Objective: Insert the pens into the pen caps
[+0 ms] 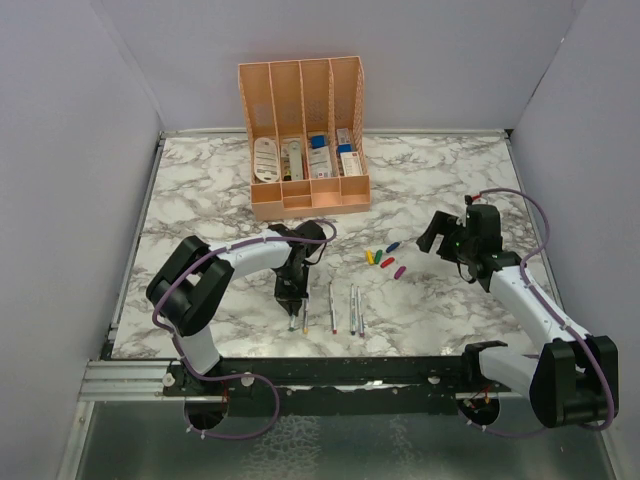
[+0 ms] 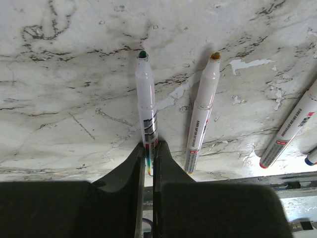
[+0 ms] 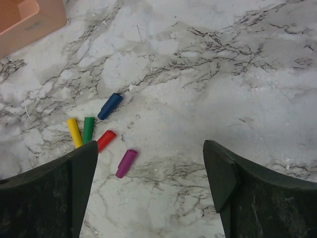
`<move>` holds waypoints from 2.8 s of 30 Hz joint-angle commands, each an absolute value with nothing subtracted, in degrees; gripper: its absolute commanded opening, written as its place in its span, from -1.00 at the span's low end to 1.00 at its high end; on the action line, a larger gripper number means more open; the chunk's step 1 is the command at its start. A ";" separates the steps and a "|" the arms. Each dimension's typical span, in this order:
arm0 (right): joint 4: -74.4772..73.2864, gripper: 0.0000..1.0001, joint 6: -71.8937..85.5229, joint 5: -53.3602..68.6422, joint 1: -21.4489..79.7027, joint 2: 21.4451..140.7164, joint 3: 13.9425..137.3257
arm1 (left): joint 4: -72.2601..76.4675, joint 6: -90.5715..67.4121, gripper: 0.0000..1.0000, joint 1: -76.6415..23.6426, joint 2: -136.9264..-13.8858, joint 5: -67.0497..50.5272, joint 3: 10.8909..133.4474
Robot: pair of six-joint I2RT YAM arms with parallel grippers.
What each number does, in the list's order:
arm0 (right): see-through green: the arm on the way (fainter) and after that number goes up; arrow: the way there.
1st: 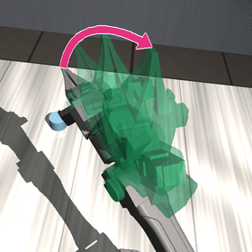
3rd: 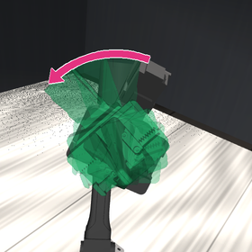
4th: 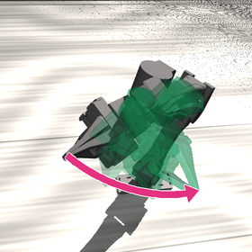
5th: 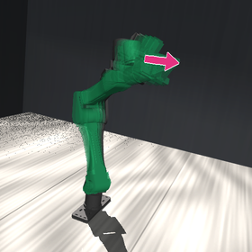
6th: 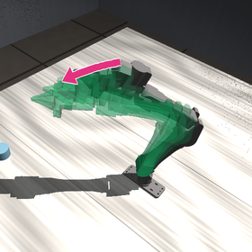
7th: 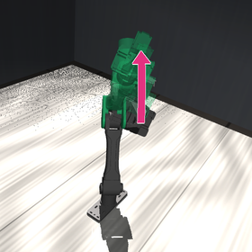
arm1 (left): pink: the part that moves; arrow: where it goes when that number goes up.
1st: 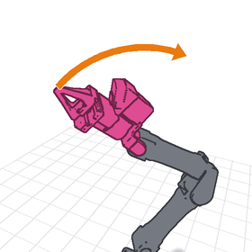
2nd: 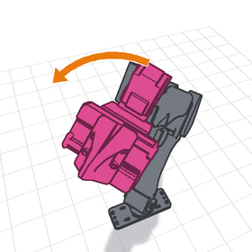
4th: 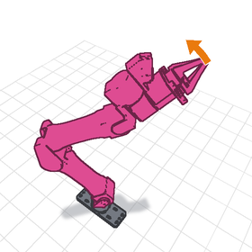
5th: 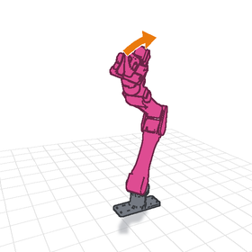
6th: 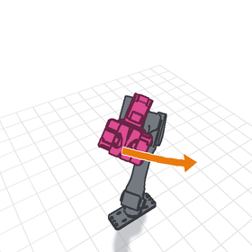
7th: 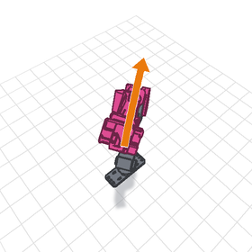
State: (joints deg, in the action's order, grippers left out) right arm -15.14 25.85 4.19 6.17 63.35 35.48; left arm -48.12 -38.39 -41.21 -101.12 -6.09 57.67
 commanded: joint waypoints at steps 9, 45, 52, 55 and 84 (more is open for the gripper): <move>-17.33 0.29 25.25 4.24 9.50 63.58 39.53 | -33.08 -37.66 -1.00 -41.39 -110.14 9.35 47.84; -14.44 -0.41 27.15 -1.46 26.68 81.89 48.56 | -29.45 -36.21 -1.00 -43.28 -74.11 20.62 50.59; -14.72 -0.37 27.71 -1.58 27.06 83.66 48.57 | -19.67 -32.64 -1.00 -43.58 -68.55 18.53 46.42; -14.73 -0.35 27.84 -1.82 27.37 85.14 48.91 | -14.20 -30.74 -1.00 -43.58 -66.24 16.41 44.18; -15.94 -0.35 29.89 -5.72 29.68 94.04 52.34 | -6.92 -27.47 -1.00 -43.58 -62.20 11.34 39.35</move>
